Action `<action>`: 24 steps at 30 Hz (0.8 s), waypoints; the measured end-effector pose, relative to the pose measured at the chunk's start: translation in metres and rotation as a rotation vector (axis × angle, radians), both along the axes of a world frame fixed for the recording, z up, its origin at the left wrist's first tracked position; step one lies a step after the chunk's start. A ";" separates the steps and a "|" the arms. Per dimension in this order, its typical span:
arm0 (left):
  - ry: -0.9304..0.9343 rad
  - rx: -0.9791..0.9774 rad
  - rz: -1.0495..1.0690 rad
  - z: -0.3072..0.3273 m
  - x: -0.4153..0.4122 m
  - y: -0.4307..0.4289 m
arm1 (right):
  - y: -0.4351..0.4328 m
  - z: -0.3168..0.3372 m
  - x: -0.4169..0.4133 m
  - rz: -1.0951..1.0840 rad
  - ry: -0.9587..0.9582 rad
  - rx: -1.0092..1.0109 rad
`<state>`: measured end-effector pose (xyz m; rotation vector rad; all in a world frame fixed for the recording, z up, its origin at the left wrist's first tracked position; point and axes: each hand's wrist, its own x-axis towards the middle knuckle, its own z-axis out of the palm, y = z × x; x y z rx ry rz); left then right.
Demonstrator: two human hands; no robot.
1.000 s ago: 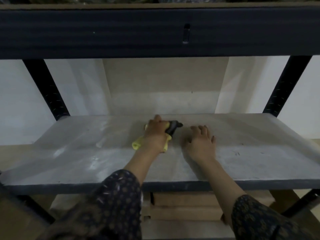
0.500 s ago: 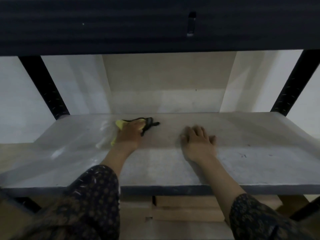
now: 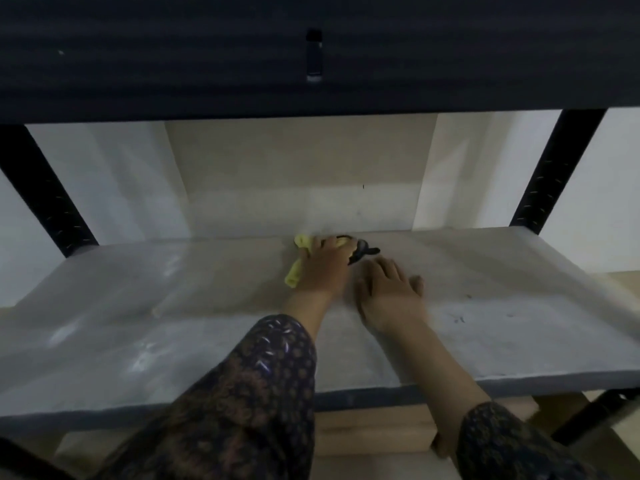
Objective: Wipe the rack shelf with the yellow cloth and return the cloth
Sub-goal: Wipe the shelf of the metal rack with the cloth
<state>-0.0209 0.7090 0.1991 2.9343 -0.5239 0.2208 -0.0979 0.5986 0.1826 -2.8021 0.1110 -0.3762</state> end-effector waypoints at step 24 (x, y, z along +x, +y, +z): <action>0.090 0.054 0.141 0.003 -0.027 0.014 | 0.031 0.013 -0.013 0.030 0.159 0.077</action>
